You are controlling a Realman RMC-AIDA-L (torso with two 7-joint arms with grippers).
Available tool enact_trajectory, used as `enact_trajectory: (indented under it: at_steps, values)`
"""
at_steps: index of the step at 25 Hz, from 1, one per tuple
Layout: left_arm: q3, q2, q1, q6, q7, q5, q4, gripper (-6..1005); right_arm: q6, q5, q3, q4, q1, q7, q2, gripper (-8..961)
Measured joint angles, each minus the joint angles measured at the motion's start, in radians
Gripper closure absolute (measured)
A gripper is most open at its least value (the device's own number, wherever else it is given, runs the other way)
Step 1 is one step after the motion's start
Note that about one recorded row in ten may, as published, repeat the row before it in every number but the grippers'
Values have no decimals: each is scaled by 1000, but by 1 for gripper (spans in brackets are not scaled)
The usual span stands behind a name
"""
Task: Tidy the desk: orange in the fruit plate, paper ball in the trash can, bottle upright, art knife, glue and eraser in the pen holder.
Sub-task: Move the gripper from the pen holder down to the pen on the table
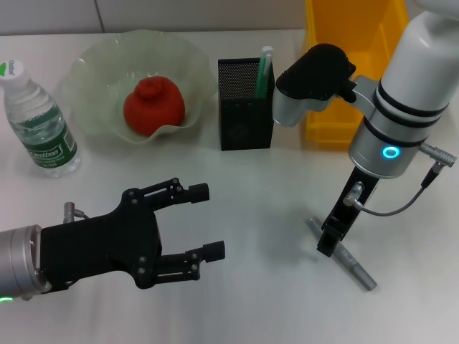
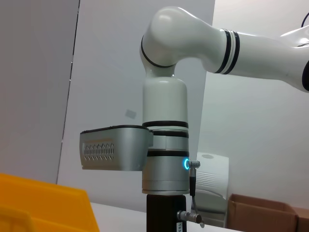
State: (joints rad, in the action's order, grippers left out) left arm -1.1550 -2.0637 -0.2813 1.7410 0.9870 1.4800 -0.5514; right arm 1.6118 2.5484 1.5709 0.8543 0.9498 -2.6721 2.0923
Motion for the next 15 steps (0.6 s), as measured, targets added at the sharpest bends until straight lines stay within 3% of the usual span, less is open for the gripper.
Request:
enact_trajectory:
  at_steps: [2, 8, 15]
  values:
    - [0, 0, 0, 0, 0, 0, 0, 197, -1, 0, 1, -3, -1, 1, 0, 386]
    - [0, -1, 0, 2, 0, 0, 0, 197, -4, -1, 10, -15, 0, 2, 0, 539]
    - [0, -1, -3, 3, -1, -1, 1, 197, -14, -2, 29, -19, 2, 2, 0, 540]
